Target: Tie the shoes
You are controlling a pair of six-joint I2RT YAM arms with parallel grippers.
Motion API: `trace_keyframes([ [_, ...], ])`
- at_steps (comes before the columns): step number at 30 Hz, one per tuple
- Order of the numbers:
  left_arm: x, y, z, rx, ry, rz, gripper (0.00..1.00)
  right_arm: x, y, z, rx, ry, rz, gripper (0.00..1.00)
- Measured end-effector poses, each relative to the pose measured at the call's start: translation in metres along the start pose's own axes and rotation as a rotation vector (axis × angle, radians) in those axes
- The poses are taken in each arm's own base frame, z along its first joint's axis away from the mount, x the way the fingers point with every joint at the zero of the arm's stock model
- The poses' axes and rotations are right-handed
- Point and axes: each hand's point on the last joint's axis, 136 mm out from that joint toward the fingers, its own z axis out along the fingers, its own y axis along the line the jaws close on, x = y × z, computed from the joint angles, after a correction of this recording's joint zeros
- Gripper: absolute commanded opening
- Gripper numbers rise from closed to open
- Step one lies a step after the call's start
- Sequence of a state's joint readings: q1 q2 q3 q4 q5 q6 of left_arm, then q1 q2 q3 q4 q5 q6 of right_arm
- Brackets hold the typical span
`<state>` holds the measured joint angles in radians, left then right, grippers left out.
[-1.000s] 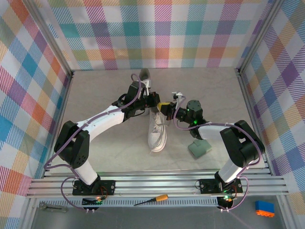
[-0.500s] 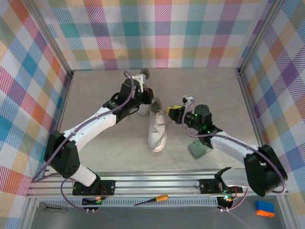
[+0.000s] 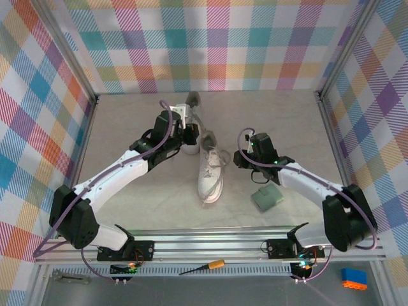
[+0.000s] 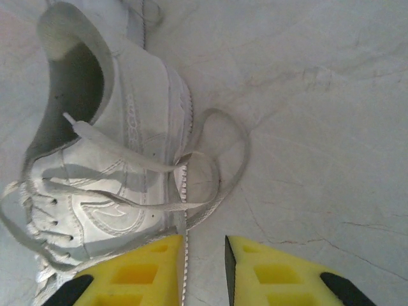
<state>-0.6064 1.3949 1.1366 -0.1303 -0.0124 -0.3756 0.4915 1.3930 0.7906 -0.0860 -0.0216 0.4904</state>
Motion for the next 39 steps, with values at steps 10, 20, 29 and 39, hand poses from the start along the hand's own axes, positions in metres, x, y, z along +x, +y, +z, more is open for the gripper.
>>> trace_keyframes([
  [10,0.024,0.014,-0.035,-0.007,0.013,0.030,0.06,-0.011,-0.024,0.055,0.048,0.211,0.071,0.25],
  [20,0.052,0.029,-0.037,-0.040,0.073,0.030,0.06,-0.014,-0.018,0.099,0.038,0.329,-0.069,0.30],
  [29,0.050,0.029,-0.044,-0.040,0.065,0.030,0.07,-0.006,-0.020,0.120,0.103,0.399,-0.151,0.23],
  [39,0.051,0.030,-0.048,-0.040,0.057,0.030,0.07,-0.007,-0.042,0.109,0.229,0.339,-0.144,0.00],
])
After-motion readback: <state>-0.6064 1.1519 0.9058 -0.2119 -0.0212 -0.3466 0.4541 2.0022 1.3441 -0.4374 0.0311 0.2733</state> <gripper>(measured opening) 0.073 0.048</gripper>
